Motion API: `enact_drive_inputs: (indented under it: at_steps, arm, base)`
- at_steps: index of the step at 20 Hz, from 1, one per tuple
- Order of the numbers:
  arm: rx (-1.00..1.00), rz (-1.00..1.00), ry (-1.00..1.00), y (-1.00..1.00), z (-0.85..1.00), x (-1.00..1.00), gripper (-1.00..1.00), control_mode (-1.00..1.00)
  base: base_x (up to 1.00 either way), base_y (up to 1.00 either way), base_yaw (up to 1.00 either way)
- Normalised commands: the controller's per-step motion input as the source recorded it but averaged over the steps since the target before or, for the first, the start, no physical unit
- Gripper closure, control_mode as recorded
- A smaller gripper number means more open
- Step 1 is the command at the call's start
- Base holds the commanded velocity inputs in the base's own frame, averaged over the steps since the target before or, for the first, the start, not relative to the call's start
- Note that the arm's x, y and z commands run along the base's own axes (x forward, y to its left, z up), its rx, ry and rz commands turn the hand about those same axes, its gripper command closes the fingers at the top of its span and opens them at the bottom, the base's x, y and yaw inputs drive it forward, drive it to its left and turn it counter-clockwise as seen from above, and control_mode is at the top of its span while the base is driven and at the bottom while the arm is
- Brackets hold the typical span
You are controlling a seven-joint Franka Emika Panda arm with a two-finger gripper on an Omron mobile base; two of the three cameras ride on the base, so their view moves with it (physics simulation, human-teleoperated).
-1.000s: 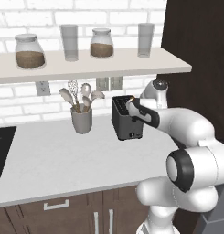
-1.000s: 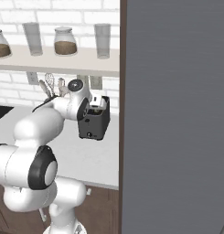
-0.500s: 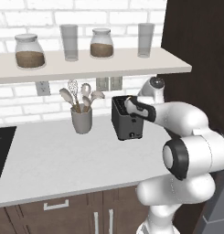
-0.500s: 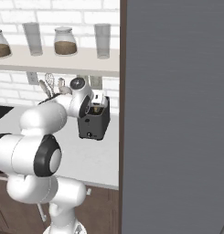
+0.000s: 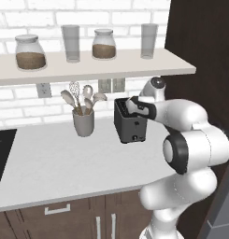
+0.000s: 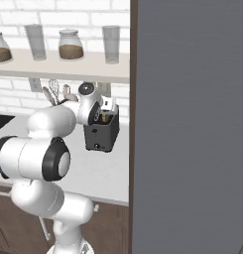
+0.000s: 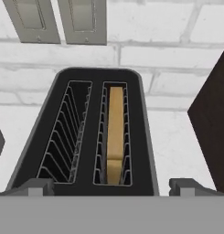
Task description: Start the toaster. Once the lever pops up, take the bread to the plate on the dining counter.
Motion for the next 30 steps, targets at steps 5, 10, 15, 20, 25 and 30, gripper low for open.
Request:
enact_drive_inputs:
  at_steps: [5, 10, 15, 20, 25, 30]
  arm:
    - [0.0, 0.0, 0.0, 0.0, -0.18, 0.14, -1.0, -1.0]
    - [0.0, 0.0, 0.0, 0.0, -0.12, 0.15, -1.0, -1.0]
    - [0.0, 0.0, 0.0, 0.0, -0.03, 0.21, -1.0, -1.0]
    - [0.0, 0.0, 0.0, 0.0, -0.04, 0.19, -1.0, -1.0]
    - [0.0, 0.0, 0.0, 0.0, -0.09, 0.11, -1.0, -1.0]
    - [0.0, 0.0, 0.0, 0.0, -0.08, 0.12, -1.0, -1.0]
  base:
    - [0.0, 0.0, 0.0]
    - [0.0, 0.0, 0.0]
    - [0.0, 0.0, 0.0]
    - [0.0, 0.0, 0.0]
    - [0.0, 0.0, 0.0]
    - [0.0, 0.0, 0.0]
